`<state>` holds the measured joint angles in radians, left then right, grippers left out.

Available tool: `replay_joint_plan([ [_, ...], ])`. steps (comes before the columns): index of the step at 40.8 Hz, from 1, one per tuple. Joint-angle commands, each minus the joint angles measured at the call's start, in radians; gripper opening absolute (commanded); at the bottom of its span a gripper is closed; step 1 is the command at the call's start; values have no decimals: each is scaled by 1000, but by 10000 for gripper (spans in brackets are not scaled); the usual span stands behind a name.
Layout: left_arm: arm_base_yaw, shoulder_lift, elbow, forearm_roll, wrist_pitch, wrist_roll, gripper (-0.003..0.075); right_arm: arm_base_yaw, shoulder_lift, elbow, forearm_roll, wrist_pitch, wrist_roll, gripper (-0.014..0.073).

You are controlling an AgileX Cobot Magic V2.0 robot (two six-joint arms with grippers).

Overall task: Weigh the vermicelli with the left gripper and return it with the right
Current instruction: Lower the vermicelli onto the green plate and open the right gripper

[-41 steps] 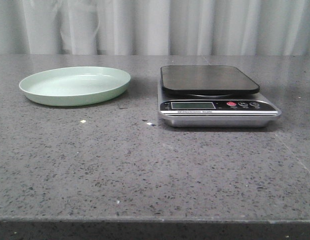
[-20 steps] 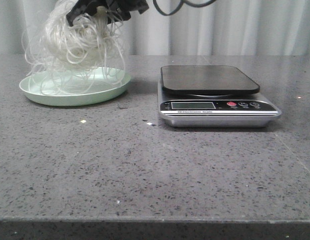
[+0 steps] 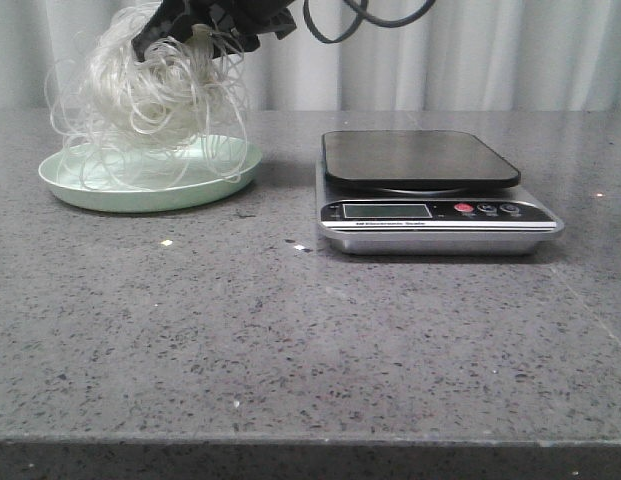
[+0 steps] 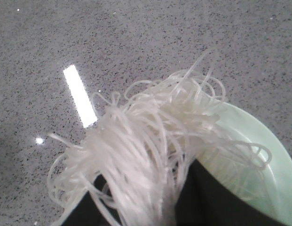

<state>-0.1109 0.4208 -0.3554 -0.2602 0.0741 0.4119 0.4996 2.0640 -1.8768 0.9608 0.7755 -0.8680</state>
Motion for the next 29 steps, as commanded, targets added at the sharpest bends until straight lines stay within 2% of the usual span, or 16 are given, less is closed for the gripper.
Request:
replay_joint_plan([
  [1,-7,5,-30,-8,-81,-10,137,0,-67,-38,78,-37,-8,271],
  [6,-7,5,-30,-8,-81,-10,137,0,-67,-38,79,-38,-8,400],
  [12,-7,5,-30,-8,-81,-10,137,0,-69,-38,79,-38,-8,485],
  [29,-7,5,-30,-8,-81,-10,137,-7,-73,-72,79,-4,-8,486],
])
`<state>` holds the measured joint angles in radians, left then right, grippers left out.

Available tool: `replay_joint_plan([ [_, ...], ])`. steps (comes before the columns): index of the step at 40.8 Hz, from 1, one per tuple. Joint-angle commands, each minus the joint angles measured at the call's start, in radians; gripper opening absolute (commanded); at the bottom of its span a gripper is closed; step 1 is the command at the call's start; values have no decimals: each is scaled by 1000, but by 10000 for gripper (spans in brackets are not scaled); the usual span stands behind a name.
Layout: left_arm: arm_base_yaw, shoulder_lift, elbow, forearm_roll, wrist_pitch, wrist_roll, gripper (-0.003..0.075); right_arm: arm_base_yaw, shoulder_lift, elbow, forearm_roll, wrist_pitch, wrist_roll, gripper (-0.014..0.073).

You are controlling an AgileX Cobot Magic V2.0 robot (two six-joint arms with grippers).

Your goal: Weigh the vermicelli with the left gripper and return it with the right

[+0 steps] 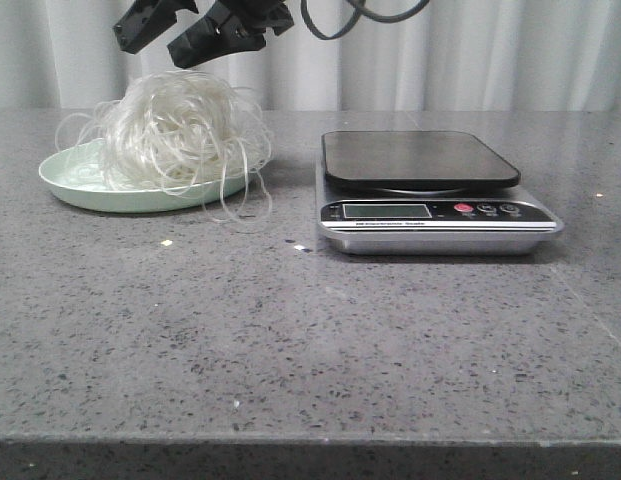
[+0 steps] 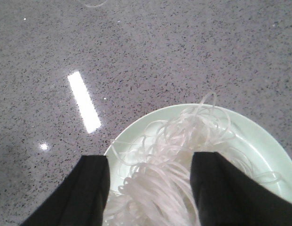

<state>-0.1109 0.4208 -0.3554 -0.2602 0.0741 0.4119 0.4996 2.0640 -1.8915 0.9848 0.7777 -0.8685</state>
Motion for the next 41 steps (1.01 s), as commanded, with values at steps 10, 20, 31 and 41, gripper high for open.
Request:
replay_joint_plan([
  [10,-7,5,-30,-8,-81,-10,137,-41,-87,-169,54,30,-7,365],
  [20,-7,5,-30,-8,-74,-10,137,-128,-158,-173,-13,13,10,153],
  [31,-7,5,-30,-52,-68,-10,137,-176,-236,-173,-401,-24,299,153],
  [41,-7,5,-30,-52,-62,-10,137,-177,-304,-173,-902,72,662,153],
])
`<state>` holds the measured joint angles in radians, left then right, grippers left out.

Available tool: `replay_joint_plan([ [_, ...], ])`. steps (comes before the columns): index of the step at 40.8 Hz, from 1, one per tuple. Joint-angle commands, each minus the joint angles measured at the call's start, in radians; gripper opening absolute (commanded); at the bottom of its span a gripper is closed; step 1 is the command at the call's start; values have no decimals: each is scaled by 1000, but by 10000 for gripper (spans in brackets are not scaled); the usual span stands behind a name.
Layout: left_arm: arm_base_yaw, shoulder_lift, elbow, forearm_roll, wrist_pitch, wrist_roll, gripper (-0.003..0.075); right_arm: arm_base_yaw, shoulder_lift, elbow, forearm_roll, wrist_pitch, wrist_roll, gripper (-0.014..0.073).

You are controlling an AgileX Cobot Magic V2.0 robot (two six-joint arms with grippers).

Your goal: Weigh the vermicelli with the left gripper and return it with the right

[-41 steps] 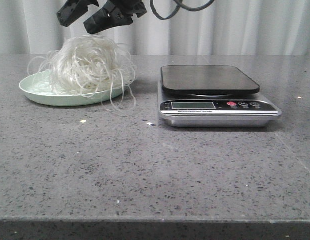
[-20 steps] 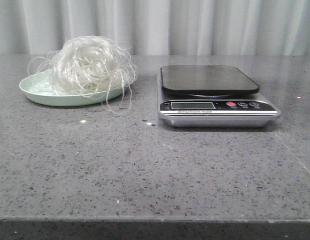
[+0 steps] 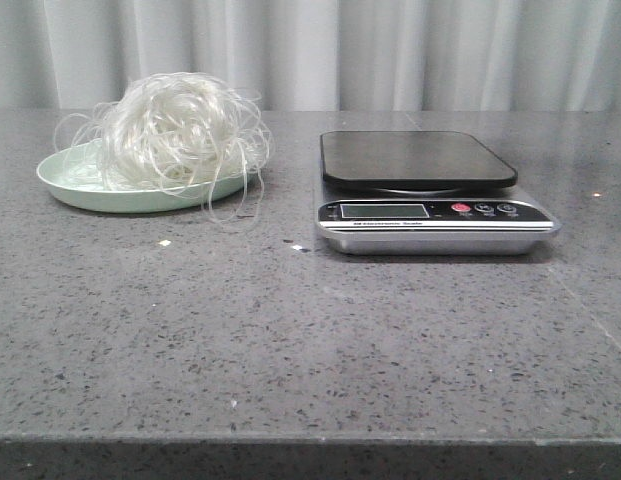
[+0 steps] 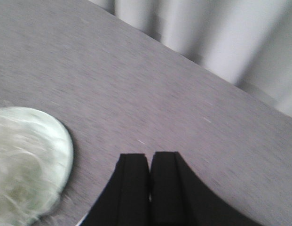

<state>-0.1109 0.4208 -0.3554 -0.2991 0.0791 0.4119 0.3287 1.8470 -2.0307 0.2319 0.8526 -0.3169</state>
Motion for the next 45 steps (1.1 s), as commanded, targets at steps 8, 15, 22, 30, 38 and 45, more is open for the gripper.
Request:
replay_joint_plan([
  [8,-7,5,-30,-15,-54,-10,137,-7,-163,11,-304,47,240,153],
  [15,-7,5,-30,-33,-54,-10,137,-7,-301,217,-310,-88,294,153],
  [22,-7,5,-30,-33,-54,-10,137,-7,-487,536,-310,-281,311,153],
  [30,-7,5,-30,-33,-54,-10,137,-43,-720,909,-312,-478,311,153],
  [38,-7,5,-30,-33,-54,-10,137,-109,-959,1217,-297,-668,311,153],
  [45,-7,5,-30,-33,-54,-10,137,-140,-1161,1419,-297,-770,311,153],
])
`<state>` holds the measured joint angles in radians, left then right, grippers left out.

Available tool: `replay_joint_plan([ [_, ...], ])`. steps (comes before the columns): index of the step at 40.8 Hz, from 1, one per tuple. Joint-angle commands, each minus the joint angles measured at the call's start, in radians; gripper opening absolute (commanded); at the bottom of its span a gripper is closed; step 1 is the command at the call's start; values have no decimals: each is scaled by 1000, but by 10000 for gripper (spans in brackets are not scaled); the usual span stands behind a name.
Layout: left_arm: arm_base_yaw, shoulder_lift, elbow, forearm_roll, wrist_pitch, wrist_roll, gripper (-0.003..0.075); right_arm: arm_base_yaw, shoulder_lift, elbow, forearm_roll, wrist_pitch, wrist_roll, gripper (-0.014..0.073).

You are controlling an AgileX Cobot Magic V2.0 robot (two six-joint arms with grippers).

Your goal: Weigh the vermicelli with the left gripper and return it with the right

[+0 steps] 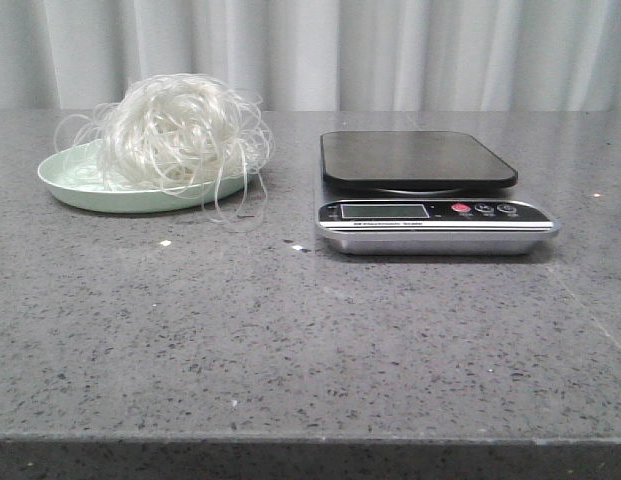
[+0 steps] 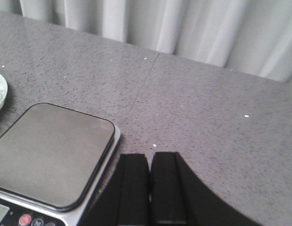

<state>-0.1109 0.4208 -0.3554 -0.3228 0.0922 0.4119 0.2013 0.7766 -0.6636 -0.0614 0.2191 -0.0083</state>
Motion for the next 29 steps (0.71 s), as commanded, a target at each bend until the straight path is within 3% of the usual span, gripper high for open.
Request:
replay_joint_plan([
  [1,-7,5,-30,-10,-67,-10,137,-13,-114,80,-2,-146,2,153],
  [15,-7,5,-30,-10,-67,-10,137,-13,-409,365,42,-269,2,153],
  [21,-7,5,-30,-10,-67,-10,137,-13,-442,428,46,-358,2,153],
  [29,-7,5,-30,-10,-67,-10,137,-13,-442,436,49,-367,2,151],
])
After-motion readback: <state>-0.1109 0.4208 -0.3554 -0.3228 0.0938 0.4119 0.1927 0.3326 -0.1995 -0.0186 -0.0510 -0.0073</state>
